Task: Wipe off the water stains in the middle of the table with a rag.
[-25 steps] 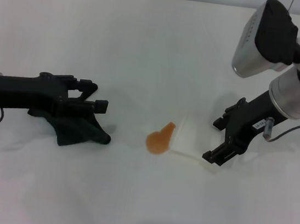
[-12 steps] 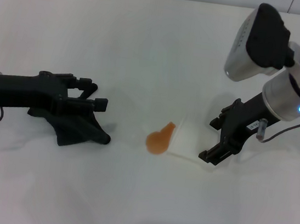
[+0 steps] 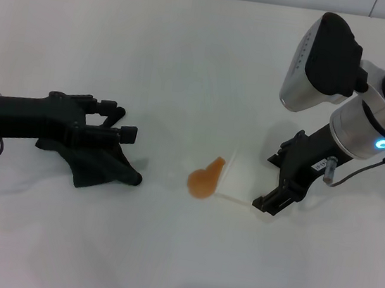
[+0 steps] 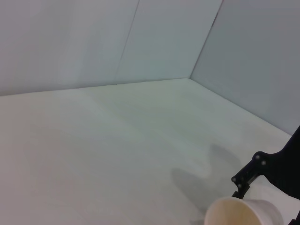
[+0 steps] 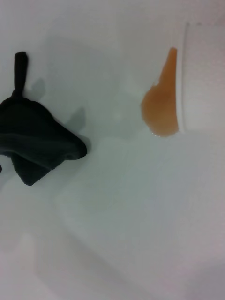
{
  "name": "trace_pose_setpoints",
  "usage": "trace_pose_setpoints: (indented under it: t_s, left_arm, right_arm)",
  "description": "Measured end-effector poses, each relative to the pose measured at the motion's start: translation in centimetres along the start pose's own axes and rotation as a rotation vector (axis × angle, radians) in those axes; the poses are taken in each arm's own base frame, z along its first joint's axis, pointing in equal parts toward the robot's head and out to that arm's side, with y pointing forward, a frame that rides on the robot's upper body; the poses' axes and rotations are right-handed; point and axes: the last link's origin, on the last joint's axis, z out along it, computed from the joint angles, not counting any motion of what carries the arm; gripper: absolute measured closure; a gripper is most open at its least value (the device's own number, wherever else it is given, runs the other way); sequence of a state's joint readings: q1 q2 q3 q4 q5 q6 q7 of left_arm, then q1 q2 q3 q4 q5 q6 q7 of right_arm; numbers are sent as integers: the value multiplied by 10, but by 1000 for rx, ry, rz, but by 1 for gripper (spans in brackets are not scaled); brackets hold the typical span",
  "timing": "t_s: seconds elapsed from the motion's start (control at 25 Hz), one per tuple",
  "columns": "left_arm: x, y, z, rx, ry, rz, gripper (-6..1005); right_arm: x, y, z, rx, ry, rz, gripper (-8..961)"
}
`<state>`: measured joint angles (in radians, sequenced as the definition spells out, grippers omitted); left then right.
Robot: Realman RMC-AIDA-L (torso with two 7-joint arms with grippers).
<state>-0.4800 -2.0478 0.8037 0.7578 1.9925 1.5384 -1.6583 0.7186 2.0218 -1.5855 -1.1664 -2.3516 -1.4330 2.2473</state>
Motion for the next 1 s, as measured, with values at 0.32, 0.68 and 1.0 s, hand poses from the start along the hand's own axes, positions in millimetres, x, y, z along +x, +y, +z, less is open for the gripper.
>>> trace_pose_setpoints:
  t_s: [0.32,0.68,1.0]
  left_arm:
    - [0,0,0,-1,0,0,154]
    - [0,0,1,-2,1,1,154]
    - [0,0,1,-1,1,1,153]
  right_arm:
    - [0,2,4,2,9,-14,179]
    - [0,1,5,5,7,-12,198]
    - [-1,1,4,7,4,-13,215]
